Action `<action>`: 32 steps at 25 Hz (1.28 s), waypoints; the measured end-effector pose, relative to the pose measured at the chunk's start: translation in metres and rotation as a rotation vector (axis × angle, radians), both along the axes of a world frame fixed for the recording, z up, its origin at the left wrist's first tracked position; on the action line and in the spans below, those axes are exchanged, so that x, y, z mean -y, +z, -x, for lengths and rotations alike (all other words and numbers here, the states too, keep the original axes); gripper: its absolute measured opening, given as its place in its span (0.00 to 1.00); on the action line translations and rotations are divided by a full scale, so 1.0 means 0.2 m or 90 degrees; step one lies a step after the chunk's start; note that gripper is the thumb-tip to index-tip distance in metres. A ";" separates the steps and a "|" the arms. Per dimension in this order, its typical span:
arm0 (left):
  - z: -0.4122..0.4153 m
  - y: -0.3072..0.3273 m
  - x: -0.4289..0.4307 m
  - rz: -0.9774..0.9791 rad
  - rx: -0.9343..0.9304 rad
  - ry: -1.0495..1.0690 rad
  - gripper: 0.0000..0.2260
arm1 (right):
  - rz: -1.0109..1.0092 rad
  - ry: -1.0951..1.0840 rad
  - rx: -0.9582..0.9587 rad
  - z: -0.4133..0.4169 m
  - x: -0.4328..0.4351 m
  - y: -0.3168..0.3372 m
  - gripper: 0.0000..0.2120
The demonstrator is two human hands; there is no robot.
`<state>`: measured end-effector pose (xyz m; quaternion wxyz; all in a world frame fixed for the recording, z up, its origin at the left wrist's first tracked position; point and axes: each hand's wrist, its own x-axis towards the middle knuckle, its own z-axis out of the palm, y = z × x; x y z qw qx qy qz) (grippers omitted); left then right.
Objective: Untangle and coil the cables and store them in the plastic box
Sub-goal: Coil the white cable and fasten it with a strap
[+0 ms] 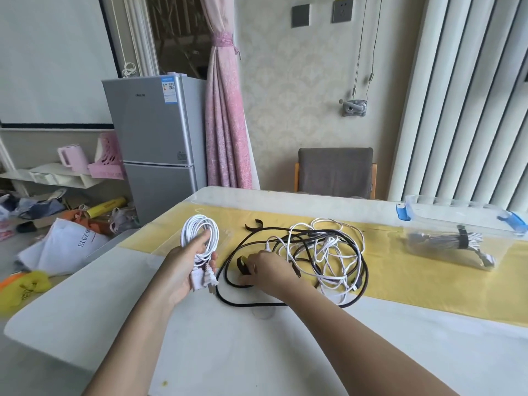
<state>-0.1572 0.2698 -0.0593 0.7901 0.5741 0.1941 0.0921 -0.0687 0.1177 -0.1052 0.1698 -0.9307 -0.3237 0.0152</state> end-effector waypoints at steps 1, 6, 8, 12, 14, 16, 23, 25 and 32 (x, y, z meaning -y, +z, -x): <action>-0.01 -0.01 0.00 0.000 0.002 0.006 0.09 | -0.025 -0.026 -0.022 0.00 -0.01 -0.01 0.13; -0.02 -0.08 -0.03 -0.031 0.009 0.020 0.09 | -0.305 -0.073 -0.201 0.03 0.04 0.02 0.18; -0.04 -0.10 -0.01 -0.021 0.007 0.020 0.11 | -0.494 -0.005 -0.385 0.06 0.12 0.07 0.14; -0.10 -0.12 0.12 -0.013 0.034 -0.025 0.05 | -0.629 0.149 -0.547 0.09 0.28 0.16 0.05; -0.12 -0.11 0.20 0.007 0.056 -0.072 0.02 | -0.636 0.147 -0.533 0.09 0.31 0.17 0.04; -0.15 -0.10 0.23 0.024 0.070 -0.120 0.05 | -0.643 0.112 -0.501 0.09 0.33 0.17 0.04; -0.19 -0.11 0.34 0.065 0.170 -0.331 0.20 | -0.622 0.074 -0.391 0.09 0.41 0.25 0.06; -0.19 -0.06 0.40 0.100 0.202 -0.341 0.23 | -0.630 0.054 -0.350 0.10 0.44 0.28 0.06; -0.27 0.03 0.62 -0.016 0.229 -0.299 0.19 | -0.521 -0.073 -0.107 0.05 0.64 0.40 0.04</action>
